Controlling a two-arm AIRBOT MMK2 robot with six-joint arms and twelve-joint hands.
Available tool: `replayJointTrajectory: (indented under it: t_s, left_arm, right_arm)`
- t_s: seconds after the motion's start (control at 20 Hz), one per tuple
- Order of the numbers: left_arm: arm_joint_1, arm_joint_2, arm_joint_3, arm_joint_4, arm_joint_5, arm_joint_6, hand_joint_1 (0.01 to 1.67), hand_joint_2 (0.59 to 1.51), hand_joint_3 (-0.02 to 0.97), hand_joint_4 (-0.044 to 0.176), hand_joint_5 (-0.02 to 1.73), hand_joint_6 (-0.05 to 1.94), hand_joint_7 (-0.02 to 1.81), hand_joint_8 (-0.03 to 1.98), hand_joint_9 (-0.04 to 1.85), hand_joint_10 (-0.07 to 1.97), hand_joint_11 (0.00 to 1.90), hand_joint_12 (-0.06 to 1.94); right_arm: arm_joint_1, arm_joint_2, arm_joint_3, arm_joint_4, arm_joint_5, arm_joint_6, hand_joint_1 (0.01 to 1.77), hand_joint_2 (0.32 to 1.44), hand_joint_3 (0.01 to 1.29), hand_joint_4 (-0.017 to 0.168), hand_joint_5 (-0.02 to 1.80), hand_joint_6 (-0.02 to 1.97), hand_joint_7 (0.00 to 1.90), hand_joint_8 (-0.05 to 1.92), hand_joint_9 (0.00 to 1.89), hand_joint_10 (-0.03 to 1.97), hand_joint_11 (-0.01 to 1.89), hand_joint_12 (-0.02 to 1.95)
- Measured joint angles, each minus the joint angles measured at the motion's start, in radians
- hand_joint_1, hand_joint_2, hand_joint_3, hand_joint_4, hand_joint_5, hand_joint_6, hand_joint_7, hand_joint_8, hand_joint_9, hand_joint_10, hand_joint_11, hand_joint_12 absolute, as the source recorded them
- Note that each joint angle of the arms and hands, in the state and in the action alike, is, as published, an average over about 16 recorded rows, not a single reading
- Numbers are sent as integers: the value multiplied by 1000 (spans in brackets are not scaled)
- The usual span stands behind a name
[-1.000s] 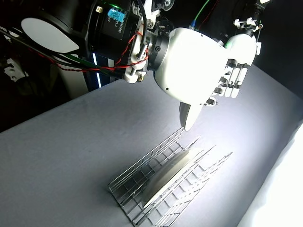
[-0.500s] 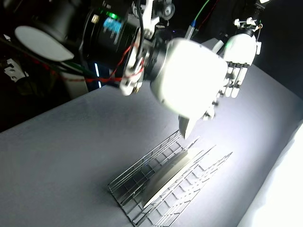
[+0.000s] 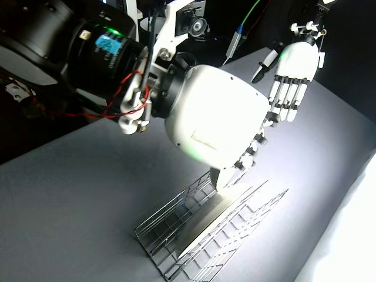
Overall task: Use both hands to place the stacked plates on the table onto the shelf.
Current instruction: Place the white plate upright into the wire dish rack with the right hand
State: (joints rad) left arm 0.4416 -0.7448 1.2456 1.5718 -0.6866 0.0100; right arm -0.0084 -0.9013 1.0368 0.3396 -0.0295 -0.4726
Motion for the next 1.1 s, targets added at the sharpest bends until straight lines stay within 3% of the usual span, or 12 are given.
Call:
replayJointTrajectory:
  t_s: [0.4,1.1]
  left_arm:
    - [-6,-1,4,5,-4,-11,16,1155,12,8,124,9,141,16,124,12,20,235]
    - [-15,-8,11,10,-14,-32,15,1161,12,8,110,9,125,16,109,12,16,225]
  right_arm:
    - [-61,31,0,-20,34,-2,1399,1020,13,-8,938,815,1027,961,954,1166,760,1470]
    - [-212,36,24,-59,168,0,1383,1030,13,-8,921,838,1026,946,969,1154,780,1442]
